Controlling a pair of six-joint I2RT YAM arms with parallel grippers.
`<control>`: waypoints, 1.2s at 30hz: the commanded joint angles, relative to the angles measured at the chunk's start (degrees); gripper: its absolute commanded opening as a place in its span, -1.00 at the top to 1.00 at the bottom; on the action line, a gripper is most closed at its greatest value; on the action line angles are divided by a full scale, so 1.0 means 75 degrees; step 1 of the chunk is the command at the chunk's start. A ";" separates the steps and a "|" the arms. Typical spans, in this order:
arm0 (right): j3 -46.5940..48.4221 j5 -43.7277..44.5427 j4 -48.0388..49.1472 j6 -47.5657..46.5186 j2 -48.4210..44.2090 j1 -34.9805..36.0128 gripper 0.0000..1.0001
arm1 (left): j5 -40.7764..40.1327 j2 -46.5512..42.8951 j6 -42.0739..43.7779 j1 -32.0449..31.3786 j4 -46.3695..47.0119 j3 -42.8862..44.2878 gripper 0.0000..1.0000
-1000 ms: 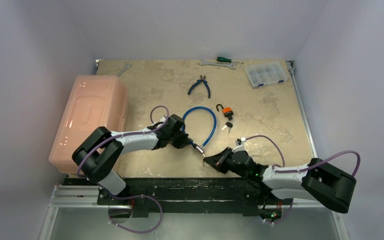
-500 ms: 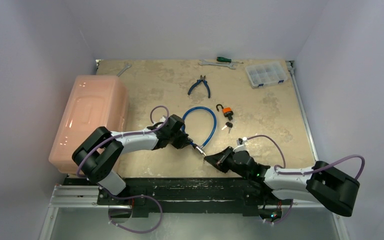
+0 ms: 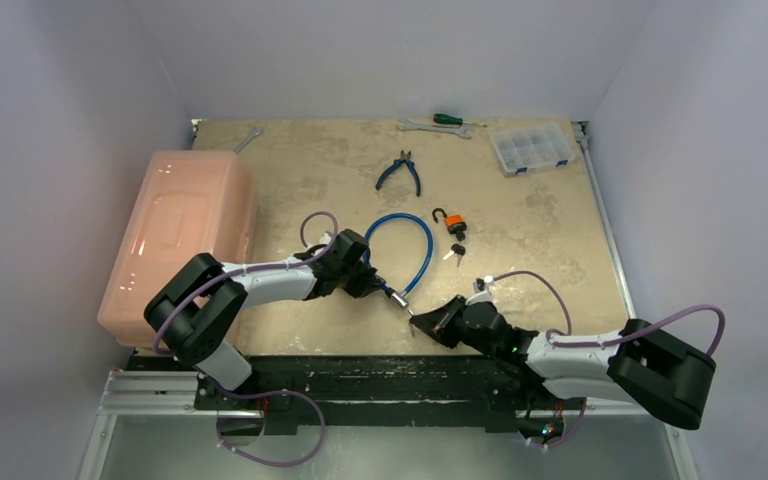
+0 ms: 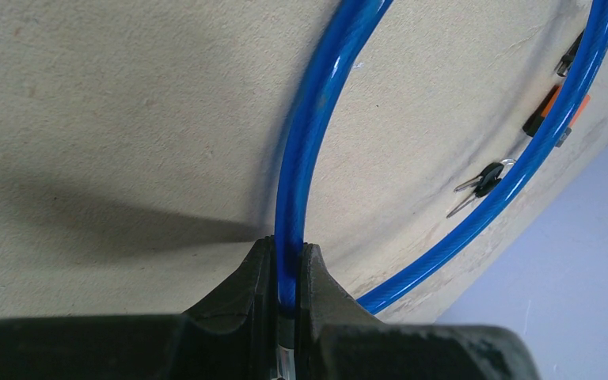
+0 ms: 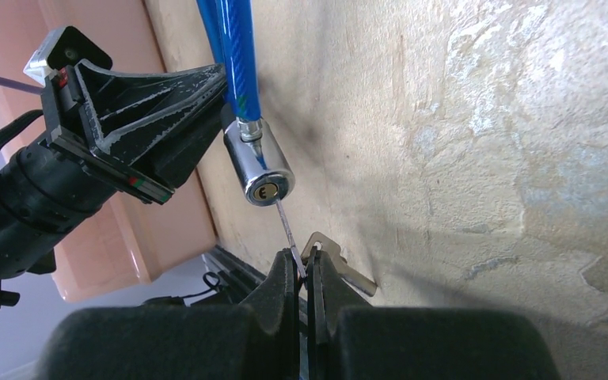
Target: Unlock with the key
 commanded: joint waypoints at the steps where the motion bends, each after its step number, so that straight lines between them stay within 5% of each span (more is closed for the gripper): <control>1: 0.0283 0.0228 -0.0012 -0.0146 -0.0001 -0.0020 1.00 | 0.0028 -0.0215 -0.0103 0.0012 0.0345 -0.0023 1.00; 36: 0.0536 0.0270 0.0019 -0.0326 0.0198 -0.0020 1.00 | 0.0046 -0.0116 -0.0027 0.0019 0.0450 -0.0094 1.00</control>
